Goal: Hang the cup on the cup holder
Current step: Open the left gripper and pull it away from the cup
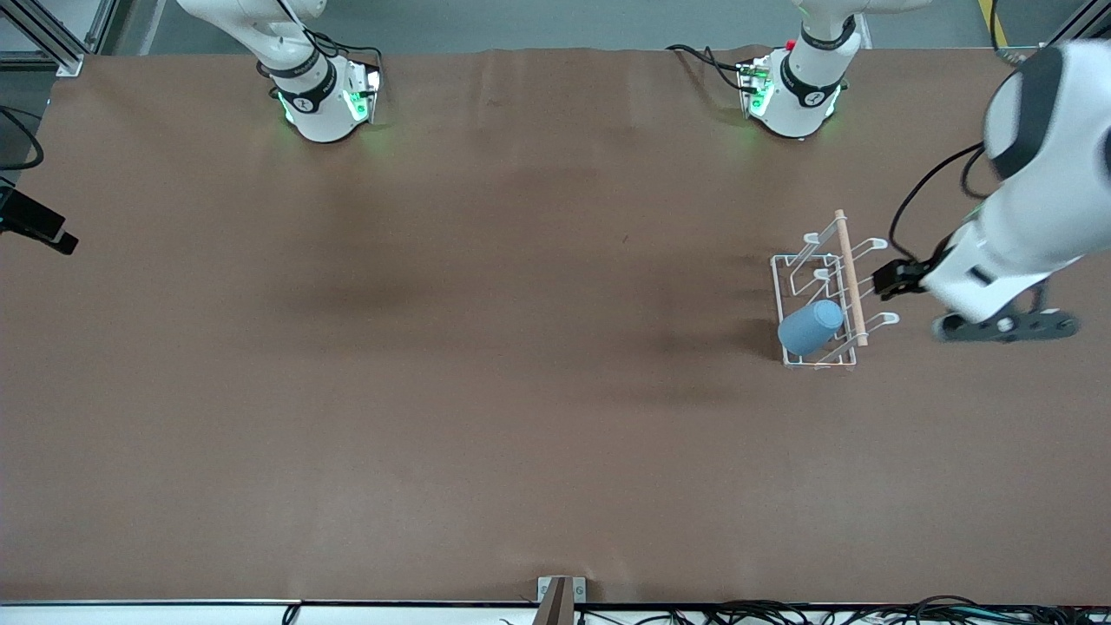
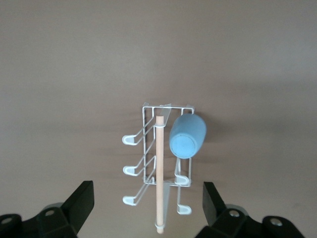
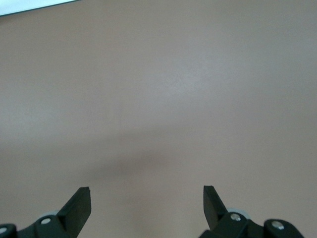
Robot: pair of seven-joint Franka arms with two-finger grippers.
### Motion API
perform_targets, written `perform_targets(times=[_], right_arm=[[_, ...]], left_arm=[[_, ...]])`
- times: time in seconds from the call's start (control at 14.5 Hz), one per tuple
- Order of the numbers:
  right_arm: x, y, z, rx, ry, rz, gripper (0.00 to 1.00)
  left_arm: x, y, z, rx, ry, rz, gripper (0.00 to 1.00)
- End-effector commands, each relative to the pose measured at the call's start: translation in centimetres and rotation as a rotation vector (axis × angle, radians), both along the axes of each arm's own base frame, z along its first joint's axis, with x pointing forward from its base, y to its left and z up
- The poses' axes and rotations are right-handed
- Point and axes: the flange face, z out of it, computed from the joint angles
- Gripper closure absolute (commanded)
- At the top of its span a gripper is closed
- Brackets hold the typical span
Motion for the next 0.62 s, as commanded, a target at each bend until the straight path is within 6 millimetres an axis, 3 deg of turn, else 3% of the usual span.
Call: perform_targets(times=[0.0, 0.21, 0.34, 0.48, 0.55], right_arm=[[-0.4, 0.0, 0.5, 0.001, -0.004, 0.008, 0.0], [-0.4, 0.0, 0.5, 0.001, -0.003, 0.008, 0.0], [-0.4, 0.0, 0.5, 0.001, -0.003, 0.01, 0.0], [-0.4, 0.0, 0.5, 0.001, -0.003, 0.008, 0.0], [-0.4, 0.0, 0.5, 0.001, -0.003, 0.008, 0.0]], left_arm=[[-4.9, 1.4, 4.3, -0.053, -0.069, 0.025, 0.03], [-8.0, 2.8, 6.8, -0.098, -0.102, 0.003, 0.04], [-9.0, 3.5, 7.1, -0.098, -0.113, 0.006, 0.01], [-8.2, 3.7, 9.2, -0.1, -0.155, 0.009, 0.0], [-7.1, 3.5, 9.2, -0.093, -0.157, 0.003, 0.0]])
